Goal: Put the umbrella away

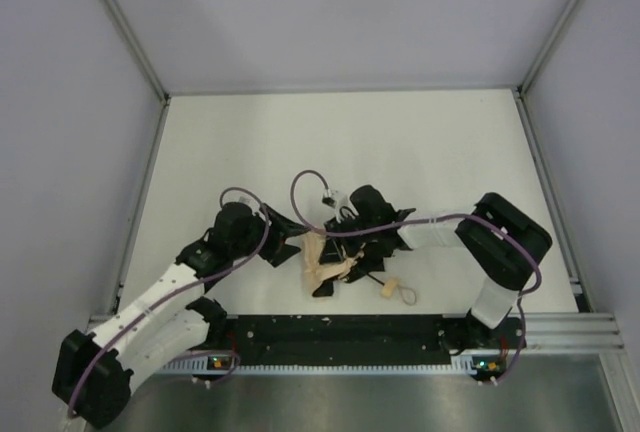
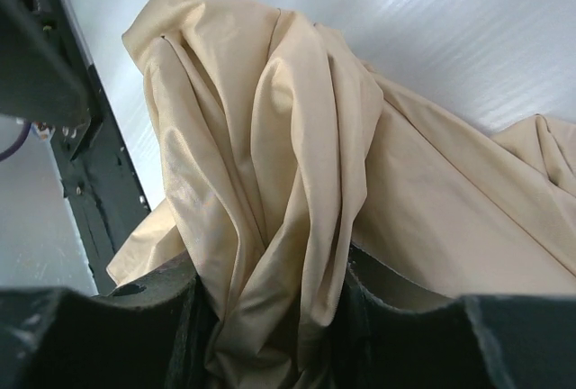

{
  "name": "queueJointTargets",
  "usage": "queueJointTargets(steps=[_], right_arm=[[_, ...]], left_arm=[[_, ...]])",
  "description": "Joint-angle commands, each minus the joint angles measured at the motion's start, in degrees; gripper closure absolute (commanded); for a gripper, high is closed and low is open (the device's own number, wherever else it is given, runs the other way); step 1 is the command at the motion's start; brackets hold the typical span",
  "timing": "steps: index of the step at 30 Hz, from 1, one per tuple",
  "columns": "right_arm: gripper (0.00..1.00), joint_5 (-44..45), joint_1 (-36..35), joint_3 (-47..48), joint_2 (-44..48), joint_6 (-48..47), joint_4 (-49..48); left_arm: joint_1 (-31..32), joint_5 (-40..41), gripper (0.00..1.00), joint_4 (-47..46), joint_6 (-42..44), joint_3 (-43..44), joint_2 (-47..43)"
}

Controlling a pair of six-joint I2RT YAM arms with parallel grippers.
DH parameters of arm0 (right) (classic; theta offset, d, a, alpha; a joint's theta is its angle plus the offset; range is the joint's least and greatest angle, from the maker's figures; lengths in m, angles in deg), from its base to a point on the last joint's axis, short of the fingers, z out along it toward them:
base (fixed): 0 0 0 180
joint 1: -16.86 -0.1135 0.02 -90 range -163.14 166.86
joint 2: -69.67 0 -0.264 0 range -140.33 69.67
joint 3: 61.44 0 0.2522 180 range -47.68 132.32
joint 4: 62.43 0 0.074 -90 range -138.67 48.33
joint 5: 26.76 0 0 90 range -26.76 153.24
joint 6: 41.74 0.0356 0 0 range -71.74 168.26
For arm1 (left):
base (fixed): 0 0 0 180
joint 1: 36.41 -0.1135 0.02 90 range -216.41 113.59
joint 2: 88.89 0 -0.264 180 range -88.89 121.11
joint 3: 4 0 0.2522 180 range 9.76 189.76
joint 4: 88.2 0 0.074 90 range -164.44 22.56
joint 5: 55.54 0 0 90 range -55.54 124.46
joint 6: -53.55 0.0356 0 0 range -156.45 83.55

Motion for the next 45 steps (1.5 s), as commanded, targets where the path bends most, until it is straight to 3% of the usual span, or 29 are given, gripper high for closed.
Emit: queueJointTargets(steps=[1, 4, 7, 12, 19, 22, 28, 33, 36, 38, 42, 45], right_arm=[[1.0, 5.61, 1.78, 6.7, 5.12, 0.3, 13.6], [1.0, 7.72, 2.57, 12.06, 8.81, 2.14, 20.19], [1.0, 9.04, 3.01, 18.39, 10.31, 4.16, 27.04], [1.0, 8.69, 3.1, 24.29, 13.48, 7.33, 30.66], [1.0, 2.38, 4.15, 25.44, 19.98, 5.75, 34.88], [1.0, -3.86, 6.16, 25.0, 22.97, 6.62, 36.47], [1.0, -21.0, 10.57, 27.89, 24.38, 19.54, 33.48], [1.0, -23.39, 13.47, 32.02, 25.08, 23.85, 34.61], [1.0, -21.29, 13.91, 36.58, 23.95, 21.85, 38.56], [1.0, -18.57, 14.34, 41.06, 22.28, 18.25, 43.13], [1.0, -11.1, 19.08, 51.86, 17.36, 9.73, 52.71], [1.0, -9.95, 24.35, 58.72, 13.15, 8.04, 53.43]], left_arm=[[0.19, -0.63, 0.29, -1.79, 1.87, -1.02, -6.03], [0.19, -7.56, 0.25, -9.79, 5.03, -1.29, -3.76], [1.33, -10.57, 0.25, -6.74, 10.73, 3.71, 0.81], [3.27, -12.59, 0.26, -2.42, 15.67, 10.13, 9.24], [3.18, -10.67, 1.0, -1.82, 19.26, 14.96, 10.49], [3.27, -8.47, 1.0, 2.57, 24.71, 18.74, 11.98], [3.18, -5.92, 1.0, 7.77, 31.22, 22.26, 14.18], [3.1, 0.14, 1.0, 15.5, 34.65, 28.06, 13.57], [2.92, -0.46, 0.99, 17.17, 34.48, 31.4, 13.22], [2.4, -0.73, 0.88, 19.1, 33.78, 33.77, 12.6], [1.16, 1.9, 0.58, 19.64, 32.02, 37.47, 8.66], [0.11, 4.36, 0.52, 21.22, 31.5, 39.58, 5.66]])
